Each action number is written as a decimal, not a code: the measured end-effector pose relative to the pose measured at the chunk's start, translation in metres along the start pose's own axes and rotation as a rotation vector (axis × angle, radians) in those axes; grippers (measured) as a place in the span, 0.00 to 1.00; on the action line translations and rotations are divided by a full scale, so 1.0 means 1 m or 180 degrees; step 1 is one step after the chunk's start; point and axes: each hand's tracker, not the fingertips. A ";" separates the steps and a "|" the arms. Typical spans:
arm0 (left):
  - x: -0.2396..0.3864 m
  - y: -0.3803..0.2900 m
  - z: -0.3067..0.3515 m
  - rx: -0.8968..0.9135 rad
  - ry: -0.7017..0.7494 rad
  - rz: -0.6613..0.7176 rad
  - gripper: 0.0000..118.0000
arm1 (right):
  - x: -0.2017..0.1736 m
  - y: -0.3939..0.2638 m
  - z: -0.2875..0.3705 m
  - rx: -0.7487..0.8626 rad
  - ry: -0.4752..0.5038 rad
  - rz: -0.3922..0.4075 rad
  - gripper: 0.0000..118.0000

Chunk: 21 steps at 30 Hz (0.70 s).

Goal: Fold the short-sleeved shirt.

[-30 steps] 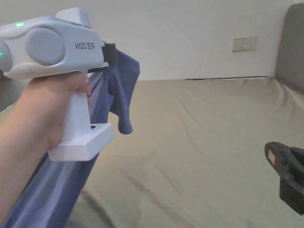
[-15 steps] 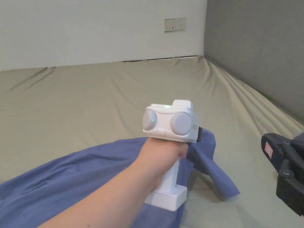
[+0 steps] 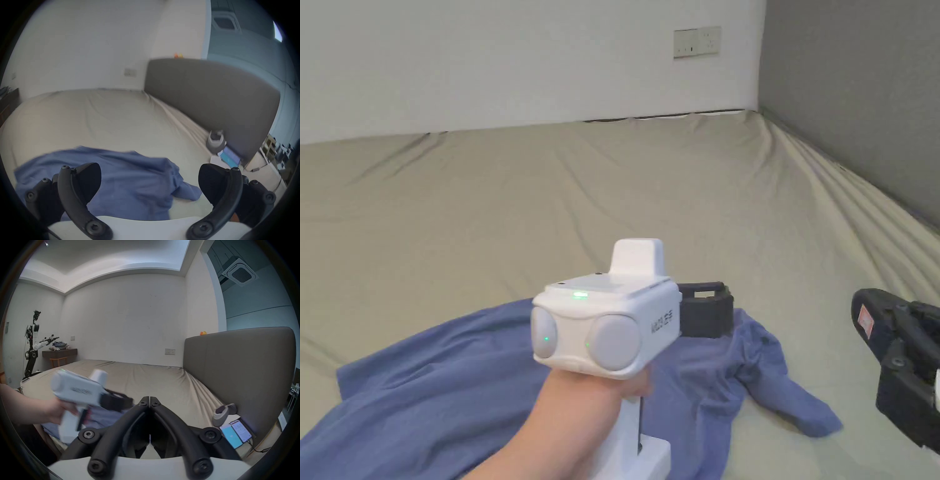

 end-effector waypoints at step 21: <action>-0.281 -0.118 0.307 0.0214 0.2021 0.0545 0.00 | -0.101 -0.013 -0.072 -0.0241 0.0398 0.0204 0.00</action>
